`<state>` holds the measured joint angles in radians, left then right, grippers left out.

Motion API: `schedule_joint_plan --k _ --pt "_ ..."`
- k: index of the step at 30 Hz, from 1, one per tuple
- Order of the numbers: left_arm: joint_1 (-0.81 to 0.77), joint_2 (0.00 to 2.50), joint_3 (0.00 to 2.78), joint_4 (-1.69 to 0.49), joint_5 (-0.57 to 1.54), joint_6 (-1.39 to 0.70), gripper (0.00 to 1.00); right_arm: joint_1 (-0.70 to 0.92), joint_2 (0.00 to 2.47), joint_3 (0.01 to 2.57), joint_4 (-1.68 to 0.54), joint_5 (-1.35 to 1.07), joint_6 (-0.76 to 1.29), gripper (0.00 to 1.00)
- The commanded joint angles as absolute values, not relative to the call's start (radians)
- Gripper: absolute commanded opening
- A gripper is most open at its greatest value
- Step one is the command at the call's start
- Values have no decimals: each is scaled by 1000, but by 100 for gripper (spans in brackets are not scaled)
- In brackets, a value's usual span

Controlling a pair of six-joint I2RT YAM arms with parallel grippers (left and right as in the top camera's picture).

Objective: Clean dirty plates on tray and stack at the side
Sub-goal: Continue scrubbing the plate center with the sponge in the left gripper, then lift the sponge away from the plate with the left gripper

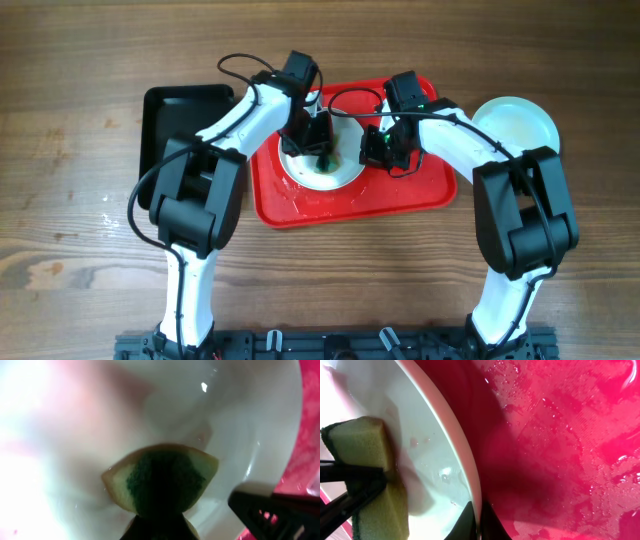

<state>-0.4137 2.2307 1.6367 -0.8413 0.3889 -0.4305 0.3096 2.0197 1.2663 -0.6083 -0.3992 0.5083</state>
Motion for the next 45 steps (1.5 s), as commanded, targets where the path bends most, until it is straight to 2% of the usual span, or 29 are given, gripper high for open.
schedule_joint_plan --k 1,5,10,14,17,26,34,38,41,42,44,45 --pt "-396 2271 1621 -870 56 -593 4 315 2046 1252 -622 -371 497 4" --pt "-396 2271 1621 -929 74 -593 4 315 2046 1252 -621 -371 498 4" --pt "-375 2271 1624 -1003 420 -473 4 315 2046 1252 -621 -372 498 4" --pt "-334 2270 1634 -1065 590 -391 4 315 2046 1252 -620 -372 497 4" --pt "-300 2270 1666 -1127 638 -339 4 315 2046 1252 -621 -372 497 4" --pt "-218 2217 1885 -1228 566 -293 4 315 2046 1252 -615 -372 497 4" --pt "-205 2156 1986 -1251 311 -356 4 315 2046 1252 -562 -376 498 4" --pt "-207 2156 1982 -1260 223 -356 4 315 2046 1252 -547 -375 497 13" --pt "-207 2156 1982 -1261 187 -355 4 315 2053 1252 -533 -375 498 13" --pt "-207 2156 1982 -1261 187 -356 4 315 2056 1252 -531 -375 498 13" --pt "-207 2156 1982 -1260 187 -356 4 315 2059 1252 -532 -375 498 4" --pt "-207 2156 1982 -1260 187 -356 4 315 2059 1252 -532 -375 498 4"
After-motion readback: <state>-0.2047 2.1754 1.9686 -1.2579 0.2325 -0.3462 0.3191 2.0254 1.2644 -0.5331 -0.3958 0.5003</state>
